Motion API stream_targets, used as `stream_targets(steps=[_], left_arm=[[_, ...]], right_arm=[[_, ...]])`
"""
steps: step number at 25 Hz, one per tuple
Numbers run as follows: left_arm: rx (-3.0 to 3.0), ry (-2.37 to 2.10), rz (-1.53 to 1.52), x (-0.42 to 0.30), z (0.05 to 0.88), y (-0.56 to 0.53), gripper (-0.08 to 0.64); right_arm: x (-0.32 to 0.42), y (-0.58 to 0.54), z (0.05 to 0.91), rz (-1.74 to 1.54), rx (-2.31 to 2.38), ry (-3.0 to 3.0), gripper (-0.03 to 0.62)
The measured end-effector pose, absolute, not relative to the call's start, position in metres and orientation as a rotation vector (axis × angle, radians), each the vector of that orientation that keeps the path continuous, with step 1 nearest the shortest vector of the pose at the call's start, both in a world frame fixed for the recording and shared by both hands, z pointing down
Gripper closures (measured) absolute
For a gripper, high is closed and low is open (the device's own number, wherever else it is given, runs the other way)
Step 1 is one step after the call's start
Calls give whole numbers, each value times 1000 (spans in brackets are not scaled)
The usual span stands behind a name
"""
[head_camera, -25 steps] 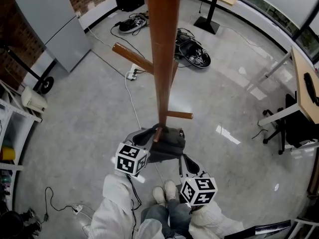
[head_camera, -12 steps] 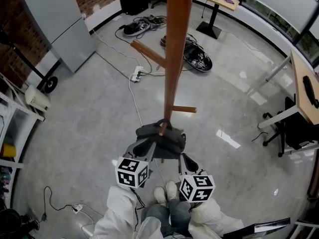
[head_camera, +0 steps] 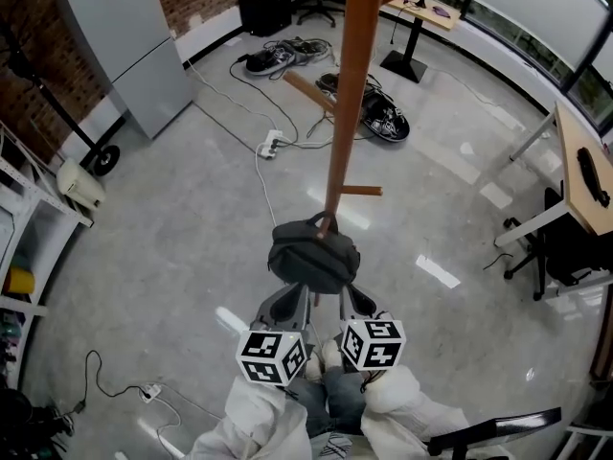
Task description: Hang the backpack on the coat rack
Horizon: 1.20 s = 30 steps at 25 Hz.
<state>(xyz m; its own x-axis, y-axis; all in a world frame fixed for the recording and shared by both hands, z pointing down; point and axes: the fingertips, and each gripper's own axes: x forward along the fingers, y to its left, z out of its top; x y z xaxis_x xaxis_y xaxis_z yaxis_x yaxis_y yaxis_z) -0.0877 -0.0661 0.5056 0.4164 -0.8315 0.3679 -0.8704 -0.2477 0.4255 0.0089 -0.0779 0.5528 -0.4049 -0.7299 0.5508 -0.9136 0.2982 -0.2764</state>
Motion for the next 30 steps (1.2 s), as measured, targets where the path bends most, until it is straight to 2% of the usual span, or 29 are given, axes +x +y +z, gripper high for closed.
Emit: stream_targets(steps=[16,30], left_arm=[[2021,-1542,91,-89,469,-25,558],[2054,-1546,158,-35,453,27,558]], right_arm=[[-29,-30,503,689,1335,-2391,580],[19,13,476,650,1339,-2450,580]])
